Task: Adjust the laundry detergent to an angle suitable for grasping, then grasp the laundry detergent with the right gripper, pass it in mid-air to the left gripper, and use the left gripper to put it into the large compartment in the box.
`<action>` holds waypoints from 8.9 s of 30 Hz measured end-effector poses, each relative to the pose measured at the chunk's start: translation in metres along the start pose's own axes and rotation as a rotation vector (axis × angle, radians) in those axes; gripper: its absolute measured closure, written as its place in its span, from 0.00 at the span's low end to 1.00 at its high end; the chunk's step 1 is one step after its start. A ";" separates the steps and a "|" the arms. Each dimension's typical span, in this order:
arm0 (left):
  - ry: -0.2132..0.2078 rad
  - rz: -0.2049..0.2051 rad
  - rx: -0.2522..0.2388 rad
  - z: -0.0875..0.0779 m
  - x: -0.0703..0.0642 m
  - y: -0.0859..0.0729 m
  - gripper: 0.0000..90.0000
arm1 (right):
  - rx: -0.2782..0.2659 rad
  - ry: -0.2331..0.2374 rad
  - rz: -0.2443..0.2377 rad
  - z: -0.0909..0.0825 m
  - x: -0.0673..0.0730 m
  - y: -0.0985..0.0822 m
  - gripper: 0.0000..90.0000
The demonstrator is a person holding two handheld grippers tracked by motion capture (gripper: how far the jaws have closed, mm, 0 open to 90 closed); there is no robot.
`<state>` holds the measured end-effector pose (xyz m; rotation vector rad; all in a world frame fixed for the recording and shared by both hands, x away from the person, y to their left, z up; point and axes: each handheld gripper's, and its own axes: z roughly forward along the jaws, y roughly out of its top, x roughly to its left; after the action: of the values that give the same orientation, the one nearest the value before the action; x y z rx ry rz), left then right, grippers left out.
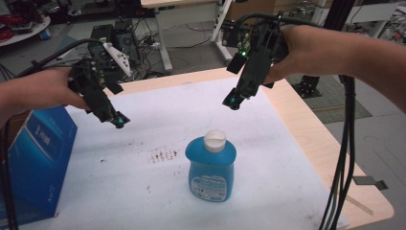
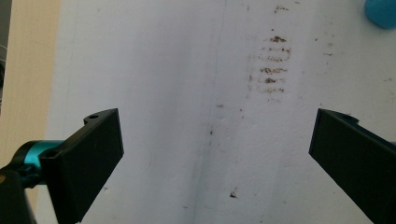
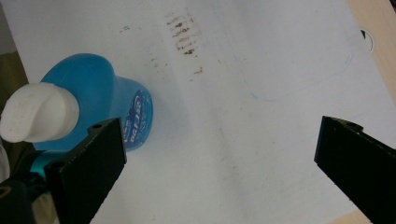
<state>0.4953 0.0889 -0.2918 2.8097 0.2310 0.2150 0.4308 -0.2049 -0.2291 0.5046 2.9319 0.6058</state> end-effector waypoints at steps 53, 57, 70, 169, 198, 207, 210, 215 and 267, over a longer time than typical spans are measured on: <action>0.002 0.033 -0.023 0.006 -0.019 -0.014 0.03 | -0.339 0.007 0.148 0.052 0.089 -0.102 0.01; 0.001 0.034 -0.022 0.007 -0.019 -0.015 0.03 | -0.363 -0.011 0.161 0.058 0.092 -0.107 0.01; 0.001 0.026 -0.022 0.009 -0.022 -0.020 0.03 | -0.428 0.041 0.181 0.084 0.104 -0.116 0.01; -0.070 0.034 -0.038 -0.010 -0.050 -0.010 0.03 | -0.674 0.040 0.057 0.124 0.090 -0.096 0.52; -0.178 0.110 -0.049 -0.049 -0.088 0.024 0.03 | -0.622 0.165 -0.090 0.109 0.068 -0.043 0.52; -0.199 0.148 -0.056 -0.056 -0.098 0.038 0.03 | -0.596 0.203 -0.138 0.119 0.072 -0.019 0.52; -0.202 0.158 -0.057 -0.057 -0.101 0.042 0.03 | -0.587 0.210 -0.145 0.121 0.073 -0.014 0.52; -0.197 0.175 -0.056 -0.058 -0.103 0.049 0.03 | -0.585 0.214 -0.146 0.123 0.074 -0.008 0.52; -0.162 0.203 -0.016 -0.054 -0.121 0.063 0.16 | -0.572 0.239 -0.198 0.115 0.089 0.003 0.52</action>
<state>0.3767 0.0236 -0.2355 2.8150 -0.0930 0.0326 0.3672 -0.1296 -0.3366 0.0793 2.7596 1.4867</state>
